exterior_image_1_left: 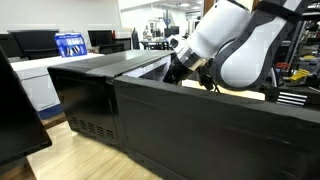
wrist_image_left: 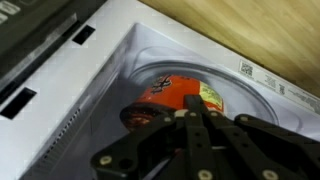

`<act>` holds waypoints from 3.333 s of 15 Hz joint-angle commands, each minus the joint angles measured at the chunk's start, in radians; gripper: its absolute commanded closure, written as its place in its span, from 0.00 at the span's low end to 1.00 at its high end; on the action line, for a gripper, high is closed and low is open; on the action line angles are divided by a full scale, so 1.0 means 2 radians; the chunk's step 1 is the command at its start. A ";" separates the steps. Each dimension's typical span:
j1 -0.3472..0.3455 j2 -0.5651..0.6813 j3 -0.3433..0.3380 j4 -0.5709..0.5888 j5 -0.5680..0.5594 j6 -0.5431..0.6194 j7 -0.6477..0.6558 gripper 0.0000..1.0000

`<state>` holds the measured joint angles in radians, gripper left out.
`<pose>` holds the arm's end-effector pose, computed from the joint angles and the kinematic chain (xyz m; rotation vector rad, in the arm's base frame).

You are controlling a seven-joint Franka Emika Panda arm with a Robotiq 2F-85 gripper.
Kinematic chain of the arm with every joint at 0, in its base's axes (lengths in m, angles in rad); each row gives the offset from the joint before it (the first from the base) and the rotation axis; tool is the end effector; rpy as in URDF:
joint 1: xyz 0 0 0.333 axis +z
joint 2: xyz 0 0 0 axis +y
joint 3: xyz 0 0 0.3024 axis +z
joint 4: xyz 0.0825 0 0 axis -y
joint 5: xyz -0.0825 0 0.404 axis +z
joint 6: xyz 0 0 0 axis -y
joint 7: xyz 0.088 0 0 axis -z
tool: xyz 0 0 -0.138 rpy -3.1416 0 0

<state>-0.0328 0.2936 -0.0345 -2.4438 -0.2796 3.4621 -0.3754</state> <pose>0.5551 -0.0027 0.2124 2.6603 0.8401 1.0117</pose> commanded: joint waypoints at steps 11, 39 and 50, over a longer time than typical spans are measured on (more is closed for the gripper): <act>0.002 0.006 0.016 0.012 -0.019 -0.005 -0.002 1.00; 0.342 -0.051 -0.335 -0.018 0.022 -0.186 -0.014 0.25; 0.356 -0.184 -0.344 0.068 -0.145 -0.602 0.249 0.00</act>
<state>0.8333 0.0050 -0.9037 -2.3351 -0.5431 2.4366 0.0132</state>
